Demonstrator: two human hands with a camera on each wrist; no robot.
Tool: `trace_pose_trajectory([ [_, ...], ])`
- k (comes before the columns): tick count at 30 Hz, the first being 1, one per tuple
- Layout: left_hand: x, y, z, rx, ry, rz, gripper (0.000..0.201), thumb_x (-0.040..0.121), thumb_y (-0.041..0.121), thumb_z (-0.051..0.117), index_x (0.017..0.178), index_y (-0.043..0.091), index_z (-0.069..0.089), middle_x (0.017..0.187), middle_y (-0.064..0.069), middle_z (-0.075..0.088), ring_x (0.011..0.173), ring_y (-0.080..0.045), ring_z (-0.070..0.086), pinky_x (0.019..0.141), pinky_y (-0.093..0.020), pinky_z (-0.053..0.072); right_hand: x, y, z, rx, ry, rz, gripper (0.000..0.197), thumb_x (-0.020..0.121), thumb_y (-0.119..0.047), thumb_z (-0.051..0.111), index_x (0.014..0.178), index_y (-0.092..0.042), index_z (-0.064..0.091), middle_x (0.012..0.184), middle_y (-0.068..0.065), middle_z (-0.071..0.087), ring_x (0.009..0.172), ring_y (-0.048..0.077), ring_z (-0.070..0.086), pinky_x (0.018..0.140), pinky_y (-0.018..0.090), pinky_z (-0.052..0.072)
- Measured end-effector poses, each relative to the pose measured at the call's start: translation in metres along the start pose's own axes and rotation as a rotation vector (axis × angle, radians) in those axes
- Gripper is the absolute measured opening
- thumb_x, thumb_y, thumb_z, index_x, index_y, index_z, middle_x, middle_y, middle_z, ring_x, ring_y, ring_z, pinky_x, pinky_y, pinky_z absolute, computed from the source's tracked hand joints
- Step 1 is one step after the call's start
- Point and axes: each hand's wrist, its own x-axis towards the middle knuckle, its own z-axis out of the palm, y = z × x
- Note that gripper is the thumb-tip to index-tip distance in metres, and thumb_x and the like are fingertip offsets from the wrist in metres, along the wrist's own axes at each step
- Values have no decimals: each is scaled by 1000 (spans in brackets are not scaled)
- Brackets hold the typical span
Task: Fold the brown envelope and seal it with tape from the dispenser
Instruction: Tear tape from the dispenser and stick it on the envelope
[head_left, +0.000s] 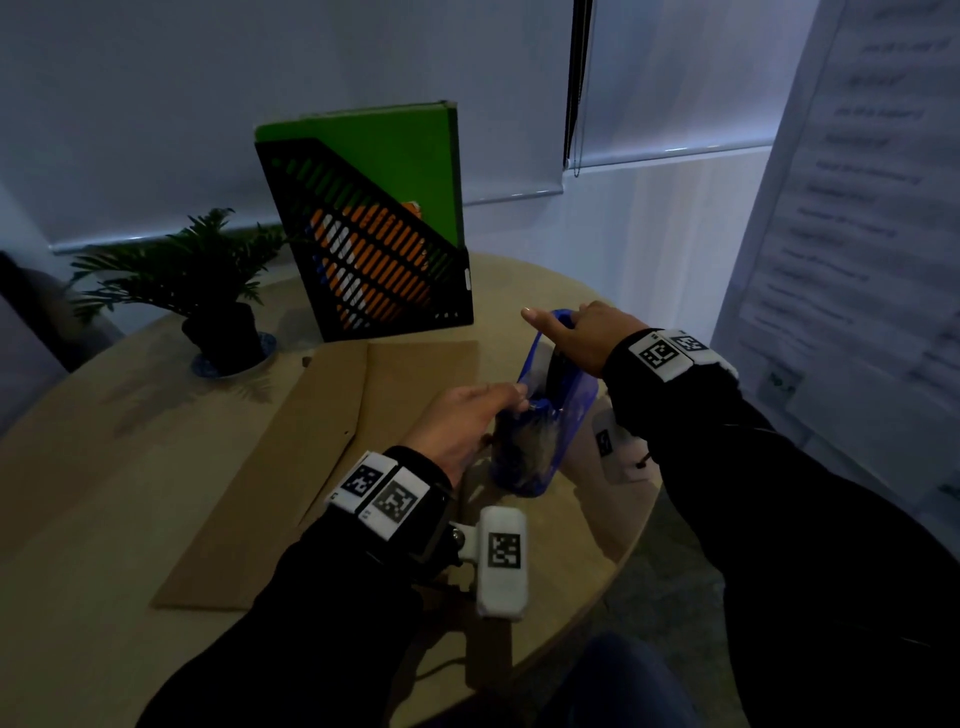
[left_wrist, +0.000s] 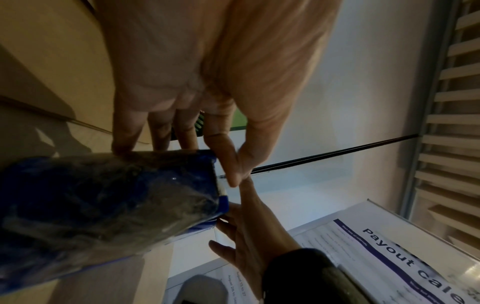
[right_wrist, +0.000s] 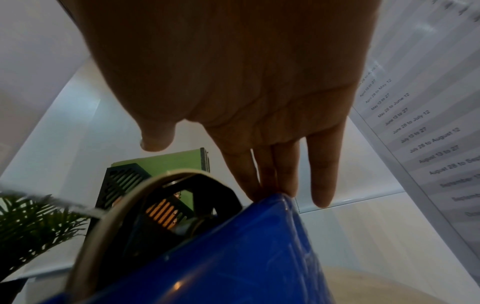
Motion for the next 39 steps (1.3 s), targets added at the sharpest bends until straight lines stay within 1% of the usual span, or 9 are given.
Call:
trace_pose_trajectory([
  [3,0,-5,0,23,3,7,30,88,17,62,59,20,68,72,4,67,85,-15,59,88,-34,41,1,0,1,-13,-9,-1,68,87,-75,18,66,-19,51,95,14,50,99,32,58,89,34,41],
  [5,-1,-8,0,17,15,9,31,88,15,62,58,19,69,73,2,67,79,-13,60,79,-28,43,3,-1,2,-32,-7,-1,79,87,-74,15,87,-13,64,101,19,56,101,33,59,89,34,41],
  [7,-2,-10,0,7,20,6,31,87,14,62,57,18,68,73,1,67,78,-15,60,77,-27,44,6,-1,3,-49,-5,10,88,85,-76,12,104,-10,67,104,21,60,99,33,60,87,34,41],
  [11,-2,-13,1,-1,33,3,36,86,14,63,52,21,70,65,5,67,79,-17,59,80,-30,43,9,0,6,-68,6,13,89,85,-76,12,106,-10,66,93,19,55,98,33,60,87,34,42],
  [17,-3,-11,0,-6,16,29,36,88,13,61,53,18,67,61,7,65,68,-9,59,66,-20,44,9,1,5,-64,14,10,86,83,-79,15,102,-13,68,78,13,51,80,29,54,78,32,41],
  [21,-2,-13,-1,-11,0,26,37,88,10,60,53,19,69,62,7,67,69,-9,60,63,-18,46,4,-1,3,-58,10,-4,69,86,-75,18,60,-19,49,69,10,47,79,29,53,76,31,39],
  [28,-5,-14,-4,-23,-42,22,34,87,15,62,54,21,71,82,0,70,82,-17,63,72,-29,46,0,-4,0,-25,5,16,64,87,-74,21,55,-22,38,65,7,44,80,30,54,77,31,39],
  [35,-7,-17,-6,11,-22,57,34,88,21,64,54,19,62,79,2,62,84,-20,56,83,-39,40,-4,-7,0,-40,-8,31,67,87,-74,21,64,-17,48,93,20,53,86,31,55,84,33,41],
  [39,-10,-16,-6,42,-17,58,28,86,26,65,59,20,63,84,-3,64,88,-22,57,87,-42,42,-3,-7,1,-62,-3,53,76,85,-77,20,91,-14,61,120,22,54,108,35,57,95,37,42],
])
